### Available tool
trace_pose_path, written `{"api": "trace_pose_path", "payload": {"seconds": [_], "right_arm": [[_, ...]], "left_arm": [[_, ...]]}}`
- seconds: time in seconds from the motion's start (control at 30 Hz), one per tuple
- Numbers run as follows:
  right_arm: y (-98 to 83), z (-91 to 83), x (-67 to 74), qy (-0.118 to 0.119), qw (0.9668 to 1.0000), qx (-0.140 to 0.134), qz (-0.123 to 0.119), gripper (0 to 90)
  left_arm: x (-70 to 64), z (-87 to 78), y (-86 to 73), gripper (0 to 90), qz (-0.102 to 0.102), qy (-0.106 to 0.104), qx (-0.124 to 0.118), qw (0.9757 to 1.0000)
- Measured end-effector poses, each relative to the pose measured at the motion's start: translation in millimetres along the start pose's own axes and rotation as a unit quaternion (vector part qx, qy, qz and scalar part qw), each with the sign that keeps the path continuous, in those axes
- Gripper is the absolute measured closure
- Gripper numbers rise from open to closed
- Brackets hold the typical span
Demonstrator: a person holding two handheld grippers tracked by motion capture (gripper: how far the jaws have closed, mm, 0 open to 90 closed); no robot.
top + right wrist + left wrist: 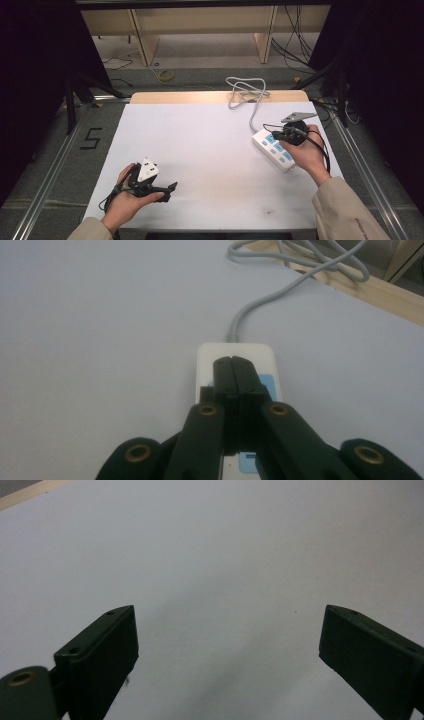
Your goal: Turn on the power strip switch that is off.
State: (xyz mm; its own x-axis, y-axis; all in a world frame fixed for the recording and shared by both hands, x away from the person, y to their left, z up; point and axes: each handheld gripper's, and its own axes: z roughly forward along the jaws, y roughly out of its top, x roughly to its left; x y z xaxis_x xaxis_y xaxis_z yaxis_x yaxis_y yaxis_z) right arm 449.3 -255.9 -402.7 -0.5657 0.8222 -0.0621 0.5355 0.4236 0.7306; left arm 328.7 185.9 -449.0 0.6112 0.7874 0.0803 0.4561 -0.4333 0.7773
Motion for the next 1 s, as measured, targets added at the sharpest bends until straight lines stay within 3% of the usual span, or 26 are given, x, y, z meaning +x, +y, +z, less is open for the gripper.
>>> {"api": "trace_pose_path", "payload": {"seconds": [1.0], "right_arm": [[13.7, 26.7, -4.6, 0.007, 0.9984, 0.056, 0.002, 90.0]], "left_arm": [[0.6, 0.2, -0.1, 8.5, -0.004, 0.001, -0.002, 1.0000]]}}
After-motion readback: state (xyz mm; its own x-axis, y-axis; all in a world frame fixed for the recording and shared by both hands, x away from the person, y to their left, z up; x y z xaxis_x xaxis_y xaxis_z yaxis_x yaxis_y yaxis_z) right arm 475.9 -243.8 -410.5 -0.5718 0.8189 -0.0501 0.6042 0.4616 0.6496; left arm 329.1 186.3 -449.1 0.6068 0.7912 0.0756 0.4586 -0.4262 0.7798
